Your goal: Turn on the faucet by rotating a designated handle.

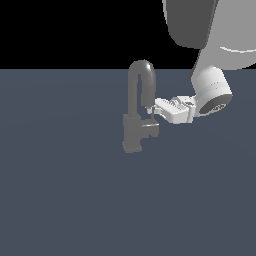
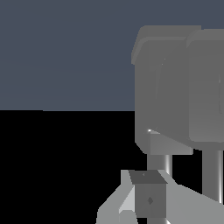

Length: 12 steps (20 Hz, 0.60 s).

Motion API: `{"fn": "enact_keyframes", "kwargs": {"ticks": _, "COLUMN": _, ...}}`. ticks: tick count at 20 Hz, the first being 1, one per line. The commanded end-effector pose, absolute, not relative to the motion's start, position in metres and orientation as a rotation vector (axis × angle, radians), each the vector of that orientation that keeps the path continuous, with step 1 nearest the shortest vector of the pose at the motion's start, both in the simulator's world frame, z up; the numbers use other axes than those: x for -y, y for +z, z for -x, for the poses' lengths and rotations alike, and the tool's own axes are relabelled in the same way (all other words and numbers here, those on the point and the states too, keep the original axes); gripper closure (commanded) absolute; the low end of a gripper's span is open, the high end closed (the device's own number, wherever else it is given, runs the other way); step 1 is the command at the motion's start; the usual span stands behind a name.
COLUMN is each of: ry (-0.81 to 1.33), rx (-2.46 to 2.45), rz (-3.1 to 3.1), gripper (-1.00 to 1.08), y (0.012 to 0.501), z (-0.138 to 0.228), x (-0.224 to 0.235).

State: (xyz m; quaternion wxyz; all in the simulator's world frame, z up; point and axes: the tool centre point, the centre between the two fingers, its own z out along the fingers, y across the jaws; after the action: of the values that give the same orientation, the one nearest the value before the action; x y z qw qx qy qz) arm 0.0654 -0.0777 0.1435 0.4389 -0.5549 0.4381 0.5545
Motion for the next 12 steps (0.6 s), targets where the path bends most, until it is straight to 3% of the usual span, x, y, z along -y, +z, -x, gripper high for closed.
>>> {"fn": "enact_keyframes", "kwargs": {"ticks": 1, "ry": 1.377, "rx": -1.089, "rz": 1.379, "gripper": 1.08, "y": 0.144, "z": -0.062, "x": 0.079}}
{"fn": "enact_keyframes", "kwargs": {"ticks": 12, "ry": 1.377, "rx": -1.089, "rz": 1.379, "gripper": 1.08, "y": 0.149, "z": -0.042, "x": 0.083}}
